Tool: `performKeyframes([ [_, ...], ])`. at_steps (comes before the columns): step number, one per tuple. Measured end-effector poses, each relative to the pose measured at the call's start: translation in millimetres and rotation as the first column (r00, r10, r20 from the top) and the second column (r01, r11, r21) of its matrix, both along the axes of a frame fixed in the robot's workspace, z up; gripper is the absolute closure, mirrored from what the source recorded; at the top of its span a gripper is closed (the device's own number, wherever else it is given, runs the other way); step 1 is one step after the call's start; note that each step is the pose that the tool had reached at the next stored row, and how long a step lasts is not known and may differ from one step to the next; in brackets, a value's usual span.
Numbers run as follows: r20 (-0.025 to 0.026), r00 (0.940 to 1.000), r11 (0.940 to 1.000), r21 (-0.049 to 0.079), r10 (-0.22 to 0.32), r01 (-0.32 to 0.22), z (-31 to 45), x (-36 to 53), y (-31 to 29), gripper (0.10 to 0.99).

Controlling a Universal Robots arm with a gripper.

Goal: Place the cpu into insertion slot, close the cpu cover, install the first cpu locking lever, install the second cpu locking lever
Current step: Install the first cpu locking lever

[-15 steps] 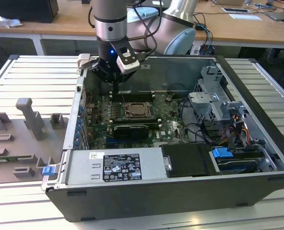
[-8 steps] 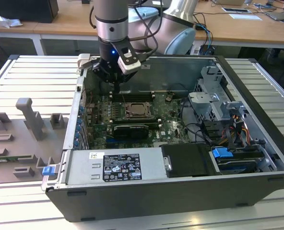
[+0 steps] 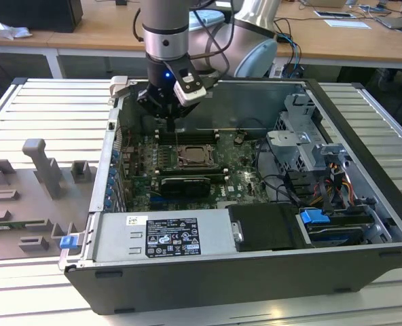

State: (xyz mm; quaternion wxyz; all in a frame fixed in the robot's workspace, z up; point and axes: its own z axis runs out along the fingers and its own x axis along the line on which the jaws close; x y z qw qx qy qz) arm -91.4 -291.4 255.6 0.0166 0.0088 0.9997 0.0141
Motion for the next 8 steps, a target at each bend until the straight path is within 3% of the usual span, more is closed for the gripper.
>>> performKeyframes([
  [5, 0.0, 1.0, 1.0, 0.0, 0.0, 0.0, -0.7, 12.1, 0.0, 0.98],
  [8, -0.0001, 1.0, 1.0, 0.0, 0.0, 0.0, -1.4, 23.7, 0.0, 0.98],
])
